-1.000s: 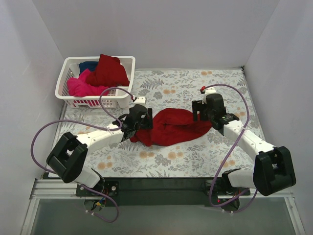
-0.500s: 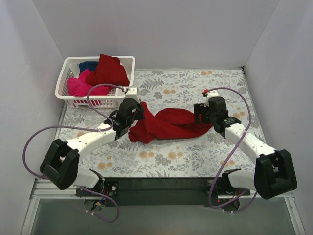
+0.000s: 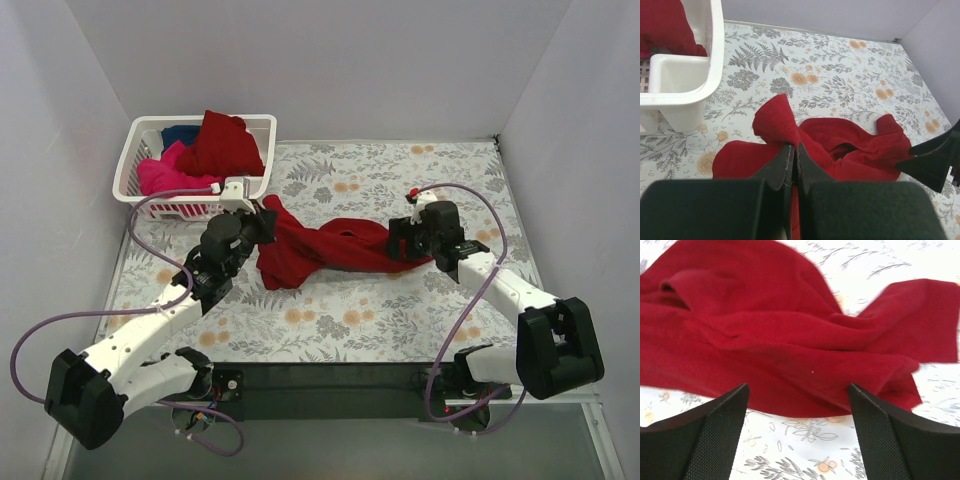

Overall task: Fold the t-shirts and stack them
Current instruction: Flatten the tshirt out

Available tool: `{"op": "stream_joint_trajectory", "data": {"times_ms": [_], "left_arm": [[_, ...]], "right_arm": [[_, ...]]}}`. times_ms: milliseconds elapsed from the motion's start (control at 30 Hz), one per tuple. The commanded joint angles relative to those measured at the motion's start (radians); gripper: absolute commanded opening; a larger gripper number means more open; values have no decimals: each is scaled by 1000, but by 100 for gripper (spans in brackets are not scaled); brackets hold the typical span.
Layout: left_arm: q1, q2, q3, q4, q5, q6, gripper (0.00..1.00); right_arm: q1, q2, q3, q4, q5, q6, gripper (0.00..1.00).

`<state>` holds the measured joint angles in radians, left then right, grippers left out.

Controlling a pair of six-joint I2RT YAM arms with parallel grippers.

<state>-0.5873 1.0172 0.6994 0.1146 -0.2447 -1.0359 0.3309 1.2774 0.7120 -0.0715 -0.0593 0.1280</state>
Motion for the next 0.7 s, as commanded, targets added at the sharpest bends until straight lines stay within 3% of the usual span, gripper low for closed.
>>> {"op": "stream_joint_trajectory", "data": {"times_ms": [0, 267, 667], "left_arm": [[11, -9, -6, -6, -37, 26, 0], [20, 20, 3, -21, -50, 37, 0], [21, 58, 8, -30, -47, 39, 0]], "right_arm": [[-1, 22, -32, 61, -134, 21, 72], [2, -67, -72, 93, -160, 39, 72], [7, 13, -69, 130, -48, 36, 71]]}}
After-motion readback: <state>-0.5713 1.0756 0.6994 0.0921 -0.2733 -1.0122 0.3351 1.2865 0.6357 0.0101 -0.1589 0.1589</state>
